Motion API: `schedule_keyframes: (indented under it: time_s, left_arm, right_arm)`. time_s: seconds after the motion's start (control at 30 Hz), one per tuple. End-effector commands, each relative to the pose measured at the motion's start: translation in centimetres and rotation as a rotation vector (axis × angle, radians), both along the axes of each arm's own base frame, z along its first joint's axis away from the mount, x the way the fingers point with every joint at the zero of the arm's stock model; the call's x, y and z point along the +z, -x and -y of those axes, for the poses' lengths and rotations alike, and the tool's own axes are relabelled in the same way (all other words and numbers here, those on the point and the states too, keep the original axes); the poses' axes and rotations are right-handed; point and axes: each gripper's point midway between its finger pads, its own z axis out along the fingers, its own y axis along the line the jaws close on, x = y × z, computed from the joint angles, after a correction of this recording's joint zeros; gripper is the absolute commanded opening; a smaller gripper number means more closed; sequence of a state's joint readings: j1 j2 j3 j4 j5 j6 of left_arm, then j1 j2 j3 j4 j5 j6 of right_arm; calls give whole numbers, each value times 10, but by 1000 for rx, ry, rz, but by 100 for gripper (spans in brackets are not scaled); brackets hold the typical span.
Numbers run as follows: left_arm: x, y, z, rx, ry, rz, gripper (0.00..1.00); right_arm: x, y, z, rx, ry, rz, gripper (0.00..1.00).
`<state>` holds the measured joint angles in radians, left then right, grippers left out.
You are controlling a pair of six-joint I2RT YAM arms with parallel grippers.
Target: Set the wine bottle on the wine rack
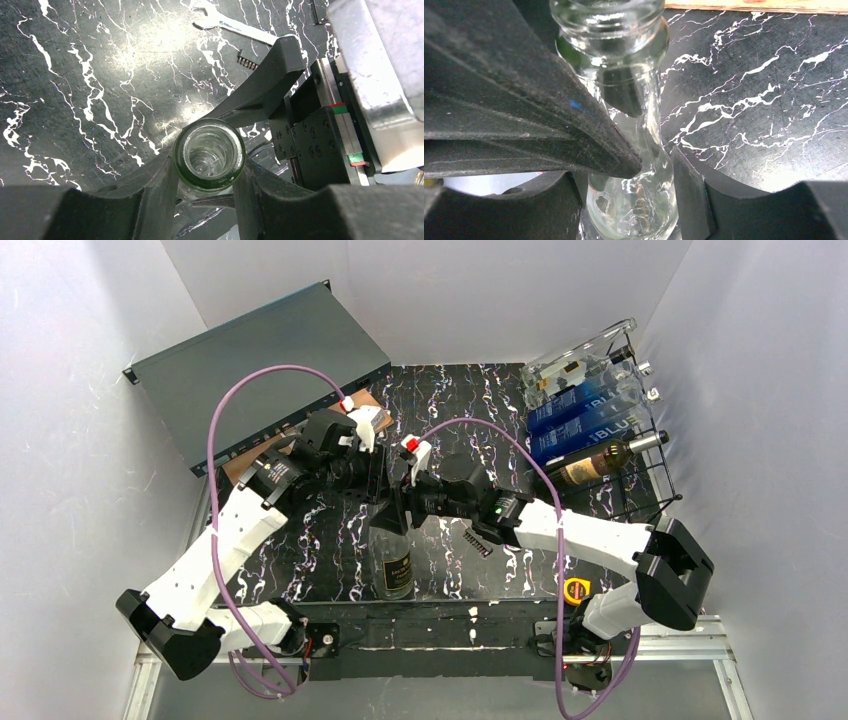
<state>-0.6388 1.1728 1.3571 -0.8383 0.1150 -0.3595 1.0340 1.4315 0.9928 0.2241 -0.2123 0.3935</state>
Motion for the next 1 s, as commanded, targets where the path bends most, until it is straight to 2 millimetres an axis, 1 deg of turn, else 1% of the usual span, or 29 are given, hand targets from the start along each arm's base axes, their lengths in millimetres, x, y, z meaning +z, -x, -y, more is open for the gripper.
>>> schedule_keyframes:
  time_s: [0.0, 0.13, 0.2, 0.33, 0.47, 0.6, 0.67, 0.77, 0.87, 0.97]
  left_arm:
    - [49, -6, 6, 9, 114, 139, 42]
    - [53, -7, 5, 0, 110, 156, 57]
    - [54, -7, 3, 3, 104, 162, 66]
    - [48, -7, -2, 12, 79, 168, 76]
    - [45, -8, -7, 24, 61, 180, 78]
    - [49, -9, -10, 22, 47, 203, 80]
    - [51, -10, -13, 31, 38, 214, 81]
    - [50, -10, -16, 40, 31, 220, 81]
    - [44, -9, -18, 38, 23, 213, 81]
    - [45, -9, -18, 37, 22, 215, 81]
  right_arm:
    - [1, -9, 1, -47, -50, -50, 1]
    - [4, -20, 6, -90, -88, -80, 1]
    - [2, -26, 10, -113, -107, -113, 1]
    - [0, -35, 21, -155, -151, -165, 1]
    - [3, -51, 36, -198, -170, -180, 1]
    - [18, -64, 52, -239, -232, -208, 1]
    - [26, -71, 64, -278, -293, -247, 1]
    - [31, -80, 82, -326, -360, -286, 1]
    - [34, -88, 99, -364, -389, -303, 1]
    - [42, -96, 114, -404, -407, -304, 1]
